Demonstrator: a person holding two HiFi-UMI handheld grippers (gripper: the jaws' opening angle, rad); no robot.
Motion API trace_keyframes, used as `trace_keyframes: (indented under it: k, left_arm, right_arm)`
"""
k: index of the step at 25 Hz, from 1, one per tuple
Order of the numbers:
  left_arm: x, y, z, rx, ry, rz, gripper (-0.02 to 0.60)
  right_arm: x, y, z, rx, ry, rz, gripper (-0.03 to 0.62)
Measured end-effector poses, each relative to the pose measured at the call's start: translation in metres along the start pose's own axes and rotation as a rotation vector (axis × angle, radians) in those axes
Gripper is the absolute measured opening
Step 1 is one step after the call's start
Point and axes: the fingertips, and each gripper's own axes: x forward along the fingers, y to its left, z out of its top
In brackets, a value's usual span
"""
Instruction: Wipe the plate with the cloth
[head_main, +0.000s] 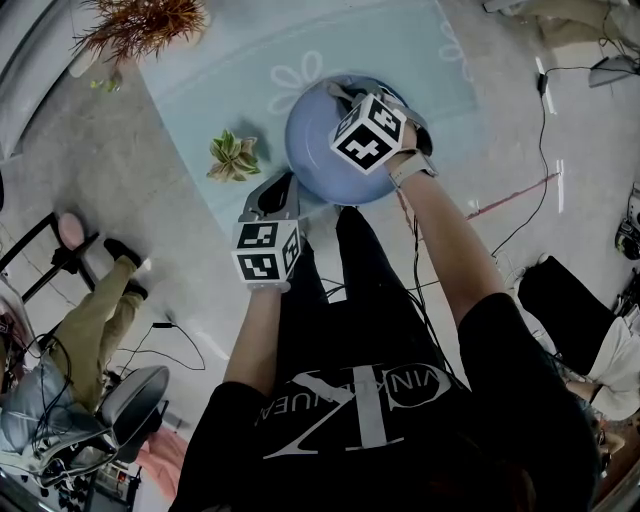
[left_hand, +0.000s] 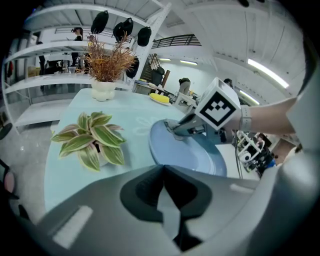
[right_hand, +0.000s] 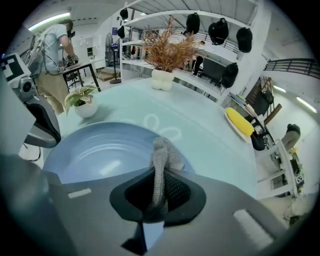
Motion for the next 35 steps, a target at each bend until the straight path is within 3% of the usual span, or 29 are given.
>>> trace_keyframes:
  k: [8,16,25,35]
  left_arm:
    - [-0.001,-0.001,0.0,0.0,0.004,0.001,0.0]
    - [-0.001,-0.002,0.002,0.004,0.005,-0.002,0.0]
    - [-0.001,-0.002,0.001,-0.001,0.001,-0.005,0.0]
    - [0.0,-0.001,-0.001,-0.004,0.007,-0.002,0.0]
  right_arm:
    - [-0.021,-0.015,-0.056,0.066,0.079,-0.057,0.029]
    - [-0.044,0.01,-0.093,0.053,0.117,-0.045,0.029]
    - [-0.057,0.061,-0.096,-0.009,0.088,0.066,0.031]
    - [-0.052,0.106,-0.065,-0.079,0.033,0.206,0.032]
